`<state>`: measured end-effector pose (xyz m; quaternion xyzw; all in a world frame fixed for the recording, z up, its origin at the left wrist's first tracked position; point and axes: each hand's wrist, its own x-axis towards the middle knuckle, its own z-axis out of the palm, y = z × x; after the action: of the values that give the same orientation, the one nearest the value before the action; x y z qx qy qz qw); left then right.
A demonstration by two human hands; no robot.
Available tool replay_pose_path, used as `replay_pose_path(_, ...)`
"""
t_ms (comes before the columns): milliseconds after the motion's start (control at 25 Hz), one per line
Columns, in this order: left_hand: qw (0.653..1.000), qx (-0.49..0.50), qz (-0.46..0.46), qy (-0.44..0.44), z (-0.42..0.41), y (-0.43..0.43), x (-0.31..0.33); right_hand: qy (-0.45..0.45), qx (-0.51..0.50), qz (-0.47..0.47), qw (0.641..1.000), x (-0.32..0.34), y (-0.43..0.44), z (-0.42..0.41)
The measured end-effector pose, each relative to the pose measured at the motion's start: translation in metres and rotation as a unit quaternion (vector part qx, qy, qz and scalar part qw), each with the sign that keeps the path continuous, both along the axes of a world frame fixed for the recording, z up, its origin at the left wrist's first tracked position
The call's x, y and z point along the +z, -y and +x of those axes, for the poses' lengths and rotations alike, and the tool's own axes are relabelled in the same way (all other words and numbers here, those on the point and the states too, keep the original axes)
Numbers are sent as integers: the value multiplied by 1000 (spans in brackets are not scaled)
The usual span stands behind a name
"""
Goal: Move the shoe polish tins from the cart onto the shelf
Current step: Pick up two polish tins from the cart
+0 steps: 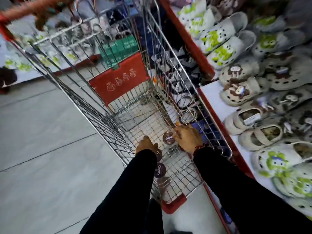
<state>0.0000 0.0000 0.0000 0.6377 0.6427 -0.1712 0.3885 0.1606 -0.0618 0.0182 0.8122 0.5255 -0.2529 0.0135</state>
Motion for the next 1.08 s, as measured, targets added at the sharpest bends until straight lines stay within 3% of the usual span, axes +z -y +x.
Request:
replay_pose_path(160, 991, 59, -108, -52, 8, 2, -62, -24, -30, -83, 996, -57, -23, 5)
replay_pose_path(400, 984, 113, -97, -99, 14, 19, -127, 5, -19, -146, 989, -118, -33, 7)
replay_pose_path(560, 980, 163, -66, -90, 13, 23, -135, 15, -3, -126, 992, -122, -32, 11)
replay_pose_path(720, 989, 122, -71, -53, 11, 9, -131, -64, -121, -70, 988, -118, -28, 11)
replay_pose_path(880, 956, 273, -86, 66, 9, -3, -114, -232, -296, 12, 926, -105, -17, 10)
replay_pose_path(1080, 865, 427, -85, 250, 6, 2, -55, -361, -442, 100, 815, -46, 1, 11)
